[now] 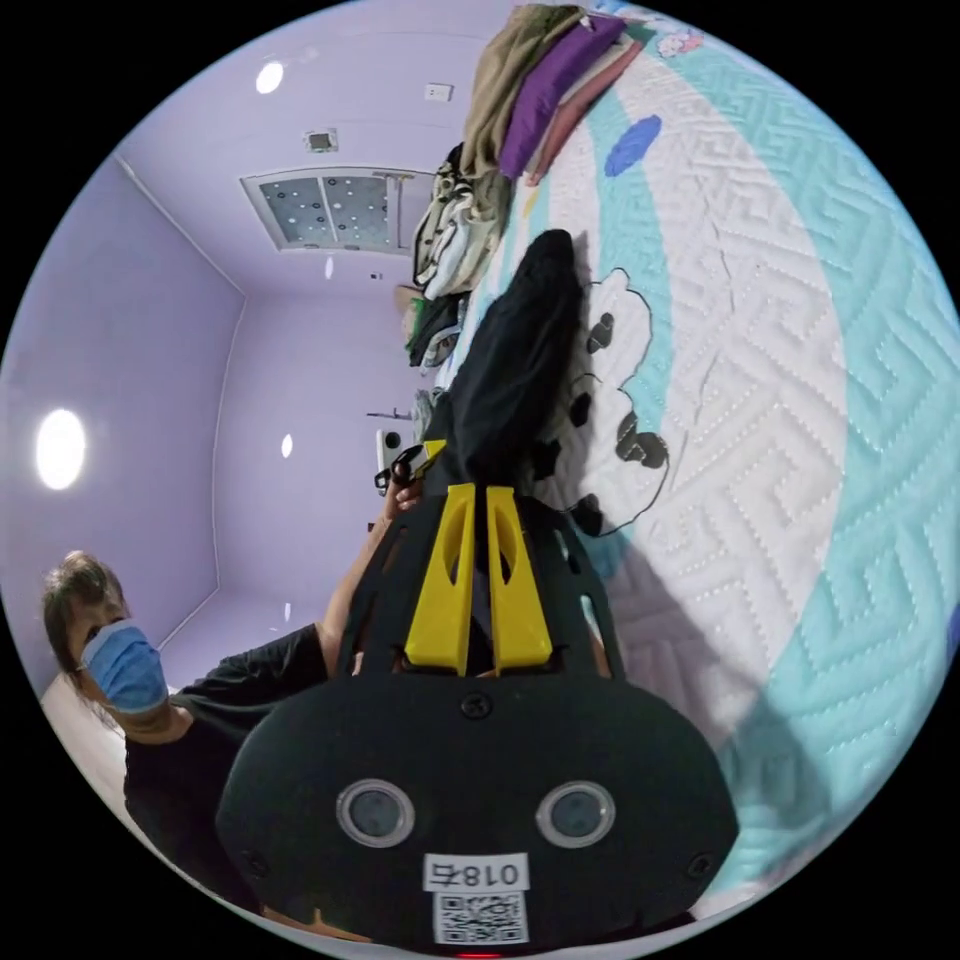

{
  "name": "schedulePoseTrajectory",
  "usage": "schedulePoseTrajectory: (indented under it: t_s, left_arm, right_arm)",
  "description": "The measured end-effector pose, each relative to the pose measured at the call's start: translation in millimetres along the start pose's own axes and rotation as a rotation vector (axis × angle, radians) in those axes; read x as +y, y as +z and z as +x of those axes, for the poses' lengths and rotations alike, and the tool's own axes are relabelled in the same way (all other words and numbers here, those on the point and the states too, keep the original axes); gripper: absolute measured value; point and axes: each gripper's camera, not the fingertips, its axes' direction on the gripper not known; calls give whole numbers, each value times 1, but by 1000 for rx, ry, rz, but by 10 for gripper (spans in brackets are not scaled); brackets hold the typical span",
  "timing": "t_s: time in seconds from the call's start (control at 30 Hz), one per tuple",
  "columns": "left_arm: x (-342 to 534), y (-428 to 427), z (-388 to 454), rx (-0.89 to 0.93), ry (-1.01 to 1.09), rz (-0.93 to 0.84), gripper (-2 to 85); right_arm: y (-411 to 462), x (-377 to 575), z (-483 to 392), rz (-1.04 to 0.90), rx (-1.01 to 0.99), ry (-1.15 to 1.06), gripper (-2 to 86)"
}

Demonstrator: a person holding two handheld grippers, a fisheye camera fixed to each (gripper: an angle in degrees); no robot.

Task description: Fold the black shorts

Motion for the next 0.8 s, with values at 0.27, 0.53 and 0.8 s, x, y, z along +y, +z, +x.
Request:
schedulePoseTrajectory:
  t_s: [0.27,0.53,0.8]
  left_arm:
    - [16,-17,-7,23,-53,0,-1]
    - [20,-22,-24,82,-85,13,-1]
    - [24,-43,13,86,7,15,-1]
  right_arm:
    - [-11,4,-4,-42,113,20,87]
    - [-3,-1,-2,-100,85,13,87]
    - [-10,9,-34,-61,32,-52,-3]
